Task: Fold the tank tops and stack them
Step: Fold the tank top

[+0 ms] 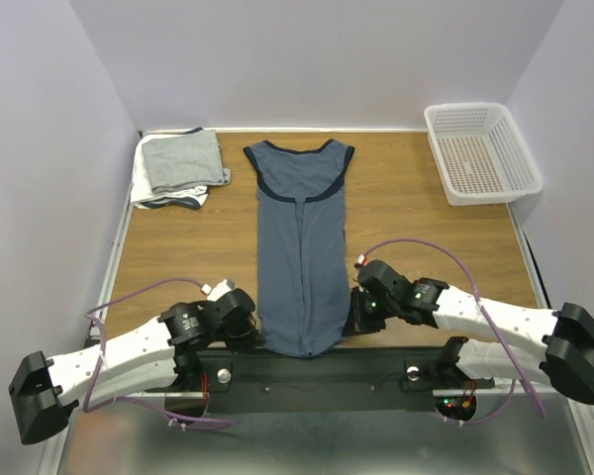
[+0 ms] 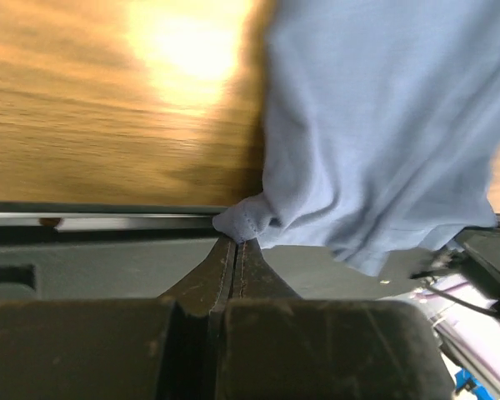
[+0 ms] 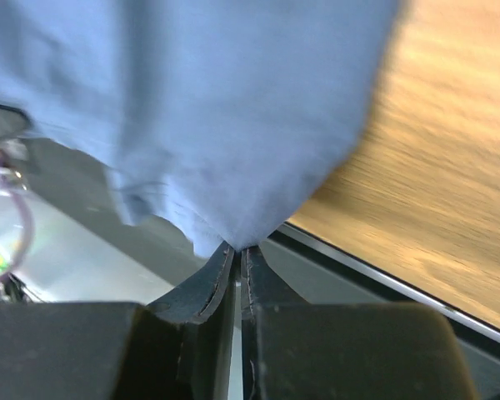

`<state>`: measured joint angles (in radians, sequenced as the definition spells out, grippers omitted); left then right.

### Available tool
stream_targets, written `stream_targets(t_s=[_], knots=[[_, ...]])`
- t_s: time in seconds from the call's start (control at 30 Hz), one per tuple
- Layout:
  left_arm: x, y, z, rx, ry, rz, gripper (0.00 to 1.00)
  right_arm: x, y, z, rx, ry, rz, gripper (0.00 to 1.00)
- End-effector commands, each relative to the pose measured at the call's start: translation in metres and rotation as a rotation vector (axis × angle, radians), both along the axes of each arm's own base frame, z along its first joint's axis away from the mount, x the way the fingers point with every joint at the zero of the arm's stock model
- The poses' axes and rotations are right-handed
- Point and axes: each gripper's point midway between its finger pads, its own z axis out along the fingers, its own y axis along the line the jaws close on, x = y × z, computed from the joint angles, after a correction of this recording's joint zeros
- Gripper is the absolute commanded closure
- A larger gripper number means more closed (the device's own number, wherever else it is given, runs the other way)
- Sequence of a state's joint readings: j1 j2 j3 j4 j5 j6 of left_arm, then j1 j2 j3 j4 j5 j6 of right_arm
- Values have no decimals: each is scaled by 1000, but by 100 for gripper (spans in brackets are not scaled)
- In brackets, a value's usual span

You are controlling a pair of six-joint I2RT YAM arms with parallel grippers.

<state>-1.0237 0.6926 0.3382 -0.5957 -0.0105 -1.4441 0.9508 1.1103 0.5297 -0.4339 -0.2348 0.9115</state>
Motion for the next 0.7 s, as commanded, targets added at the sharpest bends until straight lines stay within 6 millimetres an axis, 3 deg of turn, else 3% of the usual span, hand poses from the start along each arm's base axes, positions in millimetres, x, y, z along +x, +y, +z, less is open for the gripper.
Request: stream_targets(t_s=[0.0, 0.13, 0.3, 0.5, 0.67], knots=[[37, -4, 45, 13, -196, 20, 100, 28, 20, 45, 73, -147, -17, 92], [68, -6, 71, 46, -289, 28, 100, 52, 23, 61, 41, -228, -77, 93], [107, 1, 85, 67, -370, 40, 100, 81, 29, 65, -24, -291, -127, 96], [162, 8, 100, 81, -459, 50, 100, 131, 29, 78, -96, -401, -195, 96], [199, -1, 119, 70, -529, 36, 100, 176, 23, 97, -143, -494, -270, 96]])
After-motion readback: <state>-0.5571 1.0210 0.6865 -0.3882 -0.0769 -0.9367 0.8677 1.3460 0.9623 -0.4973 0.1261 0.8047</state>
